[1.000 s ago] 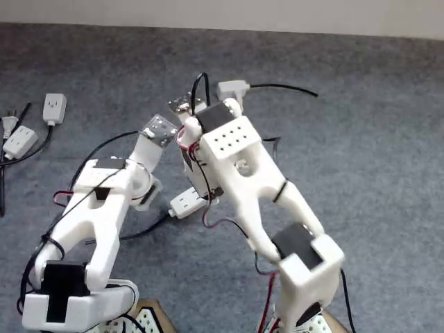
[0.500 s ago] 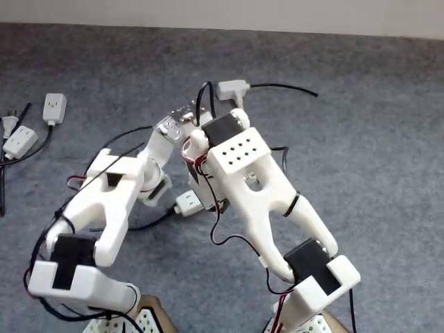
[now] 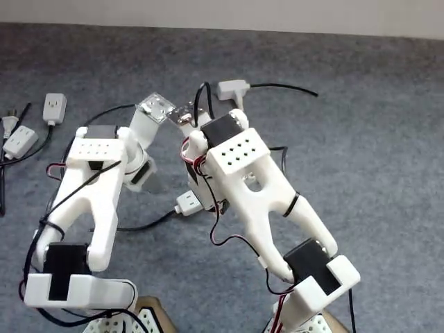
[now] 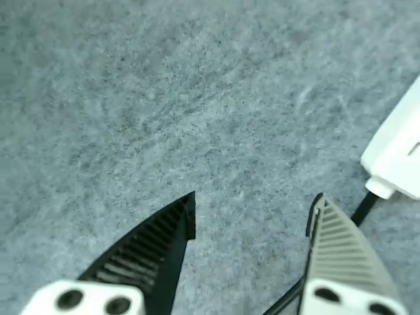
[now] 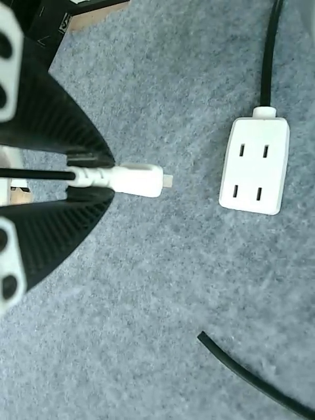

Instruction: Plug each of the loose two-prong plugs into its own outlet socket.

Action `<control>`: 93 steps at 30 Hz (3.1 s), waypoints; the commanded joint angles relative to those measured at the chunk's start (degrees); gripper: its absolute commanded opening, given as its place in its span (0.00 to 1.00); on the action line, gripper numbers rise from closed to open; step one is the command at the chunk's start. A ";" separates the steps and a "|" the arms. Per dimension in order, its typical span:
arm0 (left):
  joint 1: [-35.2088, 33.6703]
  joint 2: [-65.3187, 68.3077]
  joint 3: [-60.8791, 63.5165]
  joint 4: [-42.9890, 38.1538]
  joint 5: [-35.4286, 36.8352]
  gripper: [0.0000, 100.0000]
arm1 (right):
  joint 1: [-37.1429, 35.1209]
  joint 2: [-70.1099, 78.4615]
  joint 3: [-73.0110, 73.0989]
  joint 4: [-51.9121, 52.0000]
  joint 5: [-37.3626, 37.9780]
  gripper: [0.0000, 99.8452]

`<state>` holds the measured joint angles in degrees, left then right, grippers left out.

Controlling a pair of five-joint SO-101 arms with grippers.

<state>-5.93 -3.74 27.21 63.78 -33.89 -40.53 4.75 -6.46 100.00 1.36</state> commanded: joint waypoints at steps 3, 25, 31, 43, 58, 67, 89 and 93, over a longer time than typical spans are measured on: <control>4.09 2.59 -2.24 -4.22 -0.18 0.28 | 1.01 -2.51 -0.13 1.01 0.44 0.01; 15.52 17.19 -12.44 -3.60 4.75 0.27 | 14.73 -2.42 -0.04 0.92 6.68 0.01; 17.98 11.12 -12.09 3.78 7.91 0.28 | 14.99 -2.42 -0.13 0.84 6.59 0.01; 21.05 9.71 0.22 -0.97 9.32 0.28 | 14.99 -2.42 -0.04 0.92 6.86 0.01; -7.34 9.80 -12.70 -11.78 25.23 0.27 | 7.69 -2.33 -0.66 0.84 -7.38 0.01; -20.53 9.89 -5.93 -18.99 23.56 0.27 | 2.95 7.96 -0.84 -0.48 -10.29 0.01; 0.48 -22.55 20.70 -8.09 6.33 0.27 | 14.73 7.96 -2.51 0.40 -0.26 0.01; 8.13 -29.41 24.66 -2.99 4.04 0.27 | 13.32 8.66 -5.49 0.04 0.35 0.01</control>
<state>-2.86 -27.56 50.59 57.36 -27.56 -26.73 14.33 -7.34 99.91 0.92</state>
